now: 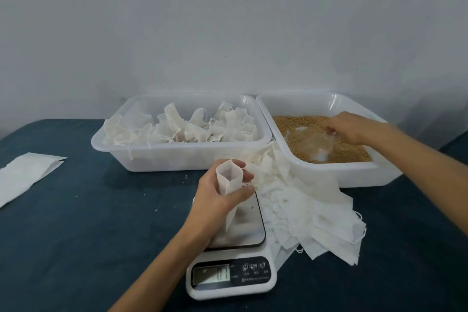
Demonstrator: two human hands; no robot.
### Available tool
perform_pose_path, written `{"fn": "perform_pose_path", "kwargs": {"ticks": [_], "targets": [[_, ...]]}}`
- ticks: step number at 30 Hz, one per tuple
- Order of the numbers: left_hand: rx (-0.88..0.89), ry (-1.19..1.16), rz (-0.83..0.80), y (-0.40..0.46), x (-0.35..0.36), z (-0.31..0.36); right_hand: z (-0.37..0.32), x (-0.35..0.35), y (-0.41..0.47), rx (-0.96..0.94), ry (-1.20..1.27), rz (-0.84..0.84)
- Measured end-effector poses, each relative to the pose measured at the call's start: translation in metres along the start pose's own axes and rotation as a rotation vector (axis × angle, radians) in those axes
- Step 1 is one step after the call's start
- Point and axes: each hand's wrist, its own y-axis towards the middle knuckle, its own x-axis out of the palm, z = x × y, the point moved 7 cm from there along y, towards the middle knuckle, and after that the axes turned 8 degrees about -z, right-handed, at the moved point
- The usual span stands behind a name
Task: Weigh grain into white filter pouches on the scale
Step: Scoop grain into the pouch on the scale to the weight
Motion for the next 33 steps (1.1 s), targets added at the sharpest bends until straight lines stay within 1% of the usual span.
{"fn": "perform_pose_path", "kwargs": {"ticks": [4,9,12,15,17,20,25,33], "targets": [[0.006,-0.008,0.004,0.000,-0.001,0.001,-0.003,0.010,-0.023,-0.068,0.023,-0.078],[0.010,-0.018,0.006,0.000,-0.002,0.001,-0.021,0.021,-0.027,-0.130,0.053,-0.173],[0.011,-0.019,0.002,0.000,-0.001,0.001,-0.019,0.024,-0.029,-0.110,0.123,-0.153],[0.018,-0.027,0.003,0.000,-0.001,0.001,0.000,0.022,-0.036,-0.005,0.333,-0.092],[0.022,-0.025,0.002,0.000,-0.001,0.002,0.011,0.020,-0.043,0.032,0.479,-0.048],[0.027,-0.020,0.005,0.001,-0.001,0.001,0.015,0.019,-0.051,0.031,0.571,-0.011],[0.022,-0.023,-0.003,0.001,0.000,0.000,0.019,0.020,-0.056,0.018,0.586,0.028],[0.026,-0.032,0.004,0.001,-0.001,0.000,0.039,0.026,-0.059,0.087,0.458,0.020]]}}
